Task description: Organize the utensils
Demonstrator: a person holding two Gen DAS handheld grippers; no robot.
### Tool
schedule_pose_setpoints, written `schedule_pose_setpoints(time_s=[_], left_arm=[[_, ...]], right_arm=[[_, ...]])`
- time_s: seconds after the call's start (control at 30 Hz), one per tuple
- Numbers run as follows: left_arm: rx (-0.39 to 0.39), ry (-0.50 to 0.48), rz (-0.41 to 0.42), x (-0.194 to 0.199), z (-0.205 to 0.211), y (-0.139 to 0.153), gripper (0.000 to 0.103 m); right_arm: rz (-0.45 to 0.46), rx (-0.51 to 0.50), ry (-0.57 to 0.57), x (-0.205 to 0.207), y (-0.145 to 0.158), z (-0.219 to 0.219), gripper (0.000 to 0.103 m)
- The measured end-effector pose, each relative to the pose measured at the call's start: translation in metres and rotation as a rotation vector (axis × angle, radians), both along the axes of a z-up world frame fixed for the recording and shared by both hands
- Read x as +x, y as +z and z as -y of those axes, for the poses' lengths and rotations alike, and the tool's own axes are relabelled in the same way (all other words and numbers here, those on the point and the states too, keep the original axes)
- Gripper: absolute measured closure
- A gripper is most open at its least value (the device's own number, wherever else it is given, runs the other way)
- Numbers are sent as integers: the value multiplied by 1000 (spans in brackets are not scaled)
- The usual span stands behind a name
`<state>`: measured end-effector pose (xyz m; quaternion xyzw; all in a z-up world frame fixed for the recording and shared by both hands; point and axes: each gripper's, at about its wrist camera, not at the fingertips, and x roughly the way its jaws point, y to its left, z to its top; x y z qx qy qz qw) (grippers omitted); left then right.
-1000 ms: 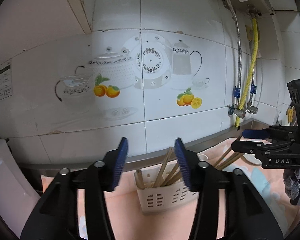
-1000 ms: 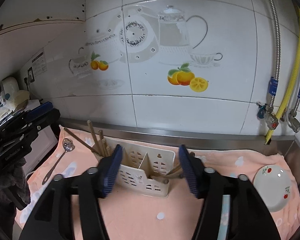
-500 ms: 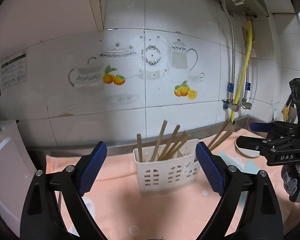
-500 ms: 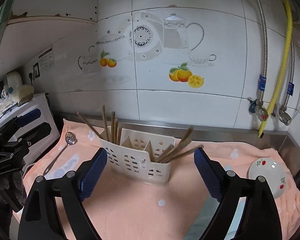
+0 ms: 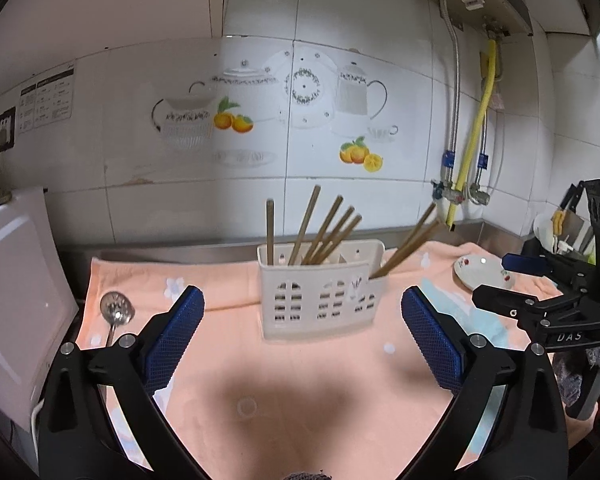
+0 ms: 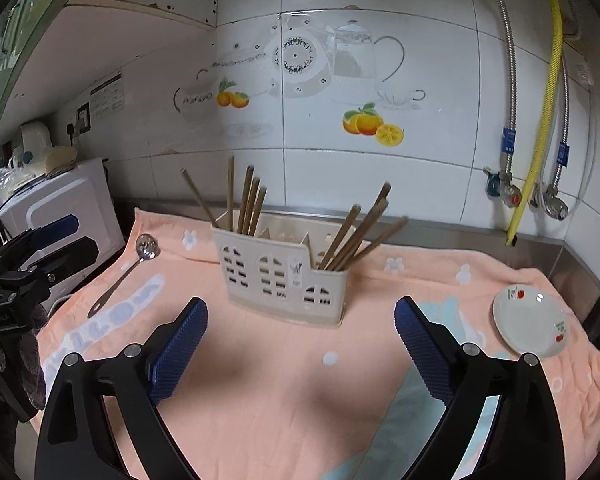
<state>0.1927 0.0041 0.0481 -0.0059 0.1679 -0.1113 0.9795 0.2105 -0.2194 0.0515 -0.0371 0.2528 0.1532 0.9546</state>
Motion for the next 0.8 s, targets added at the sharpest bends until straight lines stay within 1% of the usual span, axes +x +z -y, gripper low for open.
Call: schedule_pose_setpoints(time_s=[0.27,0.43,0.67,0.8], left_arm=[[1,14,-48,-19,-3,-24,5],[7,25,-62,-30,-5,-34,5],[-4,48,-89,-41,-10,-45,5],[-2,59,-111,-46,-11,-53,5]], right_arm=[[-25,-4,-10,-20,-21,-1,11],[-43,-7,-11,-30,-32,-3,10],[-51,-19,-27,-42,-42,-5,10],[-65,-5,-29,-45,-47,-4,9]])
